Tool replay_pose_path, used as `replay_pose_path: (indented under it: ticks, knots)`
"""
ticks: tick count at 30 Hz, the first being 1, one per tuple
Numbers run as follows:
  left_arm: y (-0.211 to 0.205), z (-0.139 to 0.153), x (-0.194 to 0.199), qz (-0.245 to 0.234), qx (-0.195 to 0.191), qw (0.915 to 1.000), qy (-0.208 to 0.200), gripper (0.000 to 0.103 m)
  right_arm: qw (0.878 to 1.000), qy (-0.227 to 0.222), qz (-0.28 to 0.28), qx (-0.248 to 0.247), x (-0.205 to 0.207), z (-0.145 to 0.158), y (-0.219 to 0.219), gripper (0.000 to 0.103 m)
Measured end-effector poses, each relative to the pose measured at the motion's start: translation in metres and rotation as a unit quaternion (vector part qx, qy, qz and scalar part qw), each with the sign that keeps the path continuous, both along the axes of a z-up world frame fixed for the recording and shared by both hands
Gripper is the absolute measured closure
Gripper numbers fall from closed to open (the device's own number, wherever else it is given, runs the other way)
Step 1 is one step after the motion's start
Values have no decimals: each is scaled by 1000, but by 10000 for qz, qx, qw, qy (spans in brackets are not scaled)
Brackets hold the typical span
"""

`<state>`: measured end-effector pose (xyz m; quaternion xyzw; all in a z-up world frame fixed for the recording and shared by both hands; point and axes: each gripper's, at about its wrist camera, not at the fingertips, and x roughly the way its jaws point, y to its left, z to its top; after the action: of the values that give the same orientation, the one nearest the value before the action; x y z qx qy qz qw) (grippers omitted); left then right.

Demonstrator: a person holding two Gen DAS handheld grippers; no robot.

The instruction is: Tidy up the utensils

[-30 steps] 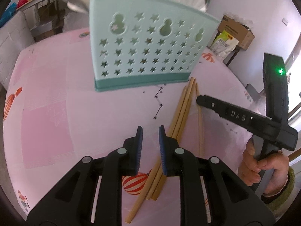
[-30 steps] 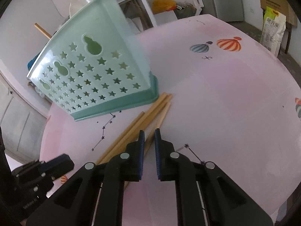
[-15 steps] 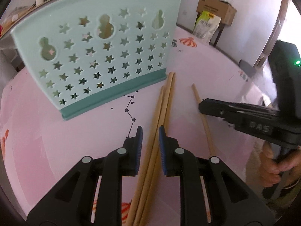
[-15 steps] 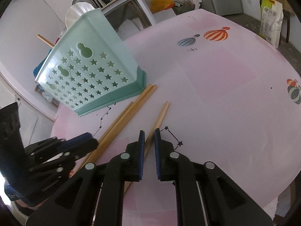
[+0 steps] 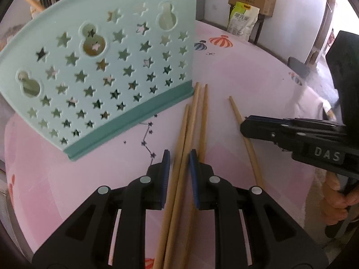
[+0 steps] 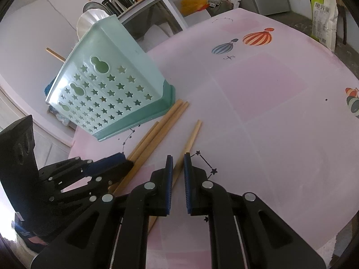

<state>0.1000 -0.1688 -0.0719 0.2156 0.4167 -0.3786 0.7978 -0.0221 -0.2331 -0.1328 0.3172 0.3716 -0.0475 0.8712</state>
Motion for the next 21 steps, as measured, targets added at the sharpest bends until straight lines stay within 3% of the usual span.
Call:
replay_pose_path:
  ticks: [8,21]
  knots:
    - [9,5,10,127,-269,9989,366,87,10000,-47,16,85,0,-1,-2,94]
    - [6,7,13,168,-160,9996,130,87,9999,-66,13,92,0,-1,-1,94]
